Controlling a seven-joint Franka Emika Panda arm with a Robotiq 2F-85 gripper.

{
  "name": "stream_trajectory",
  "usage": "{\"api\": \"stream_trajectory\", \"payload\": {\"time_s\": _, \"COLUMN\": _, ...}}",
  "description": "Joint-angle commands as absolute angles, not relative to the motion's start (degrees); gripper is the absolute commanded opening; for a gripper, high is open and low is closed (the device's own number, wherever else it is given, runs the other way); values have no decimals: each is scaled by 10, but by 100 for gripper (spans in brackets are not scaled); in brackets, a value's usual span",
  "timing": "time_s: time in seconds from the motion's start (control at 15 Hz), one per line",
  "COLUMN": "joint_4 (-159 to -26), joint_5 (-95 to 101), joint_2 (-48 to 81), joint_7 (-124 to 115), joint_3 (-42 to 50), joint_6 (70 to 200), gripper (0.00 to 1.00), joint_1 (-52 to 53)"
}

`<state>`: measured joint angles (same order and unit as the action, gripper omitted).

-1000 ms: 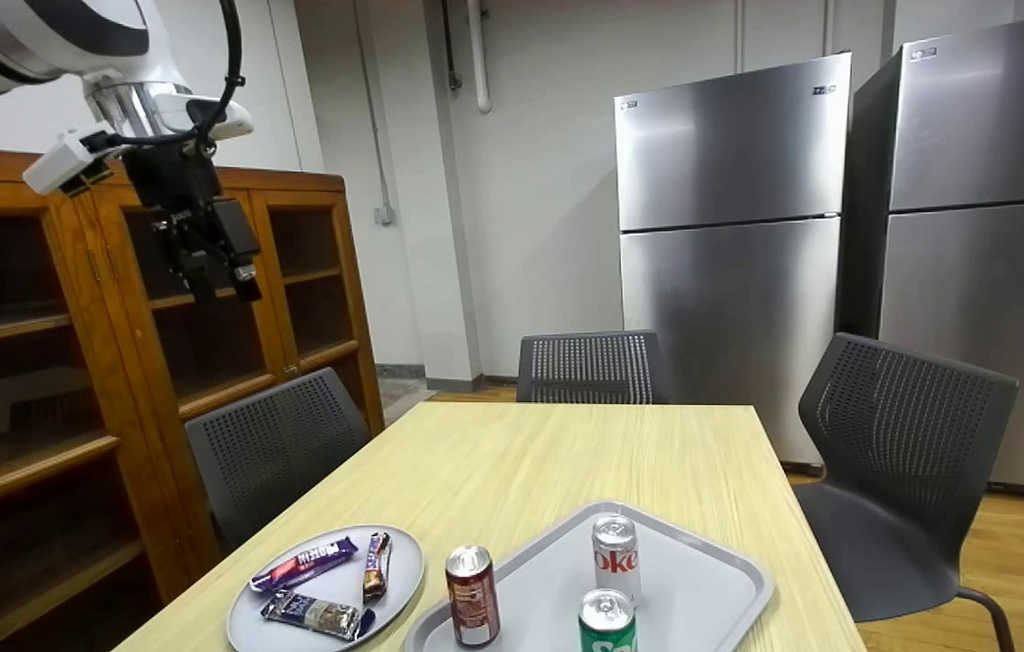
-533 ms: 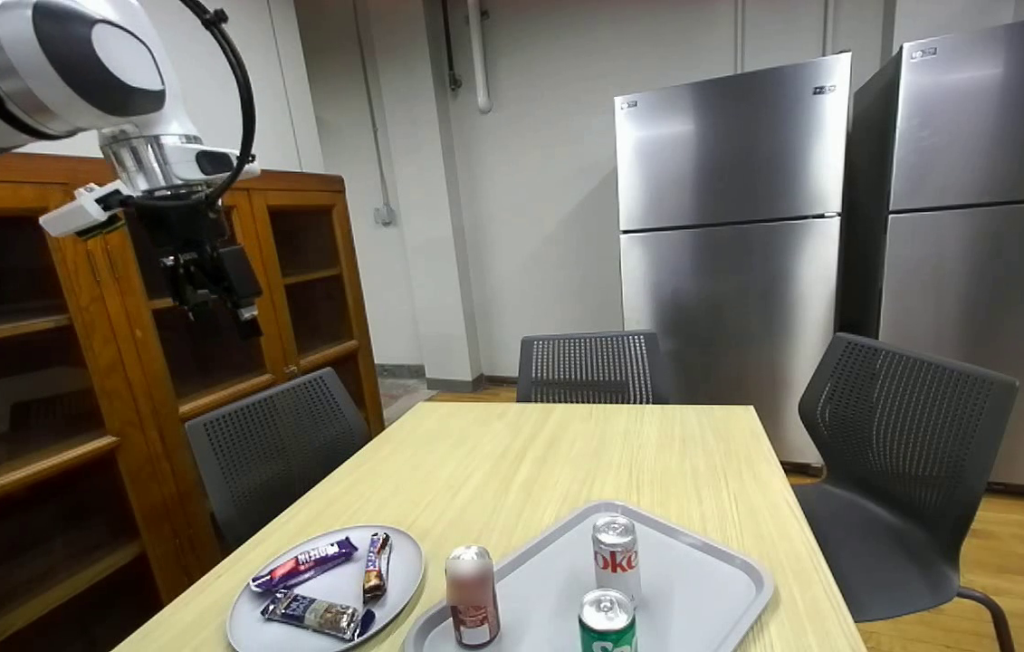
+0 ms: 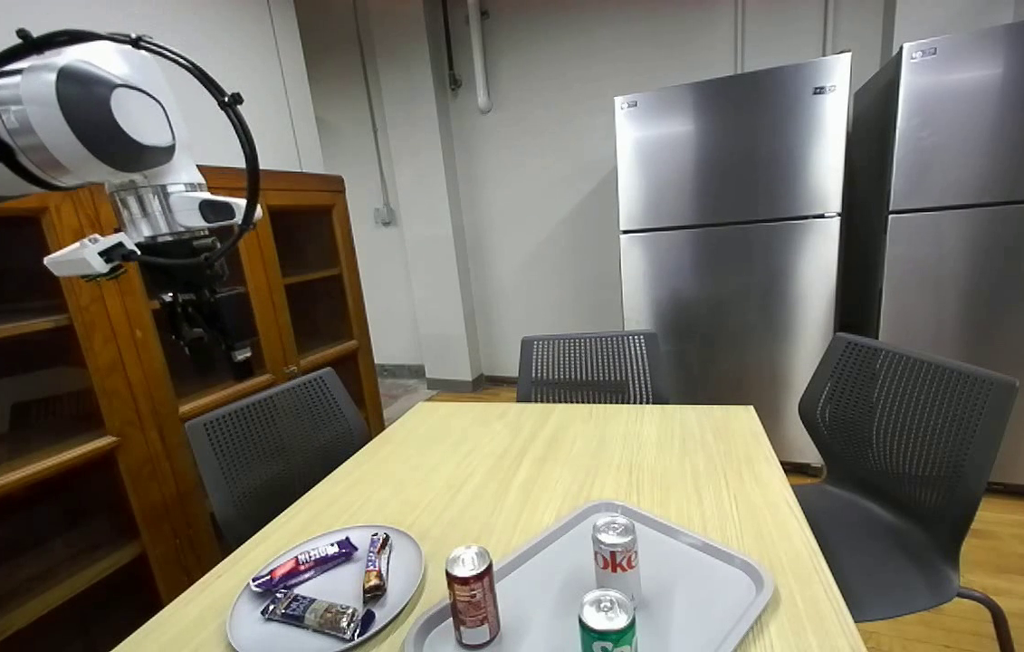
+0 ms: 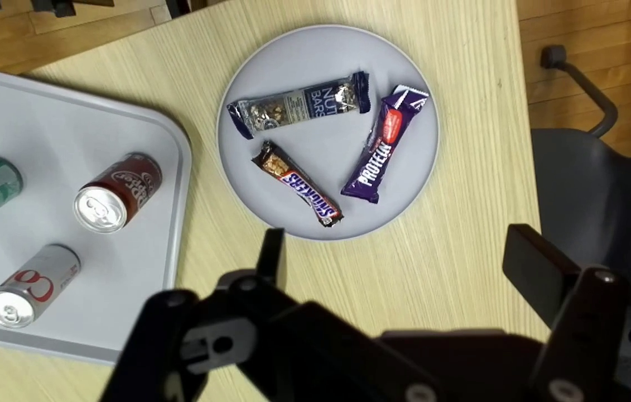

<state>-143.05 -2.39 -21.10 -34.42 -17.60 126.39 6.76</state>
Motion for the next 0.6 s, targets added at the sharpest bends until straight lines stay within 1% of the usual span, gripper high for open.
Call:
{"api": "stream_trajectory", "payload": {"time_s": 0.0, "joint_4": -1442, "joint_5": -44, "joint_2": -196, "joint_7": -382, "joint_3": -181, "joint_6": 1293, "gripper": 100, "joint_1": 77}}
{"api": "stream_trajectory", "payload": {"time_s": 0.53, "joint_4": -1463, "joint_5": -38, "joint_2": -141, "joint_7": -454, "joint_3": -191, "joint_6": 1359, "gripper": 100, "joint_1": 94}}
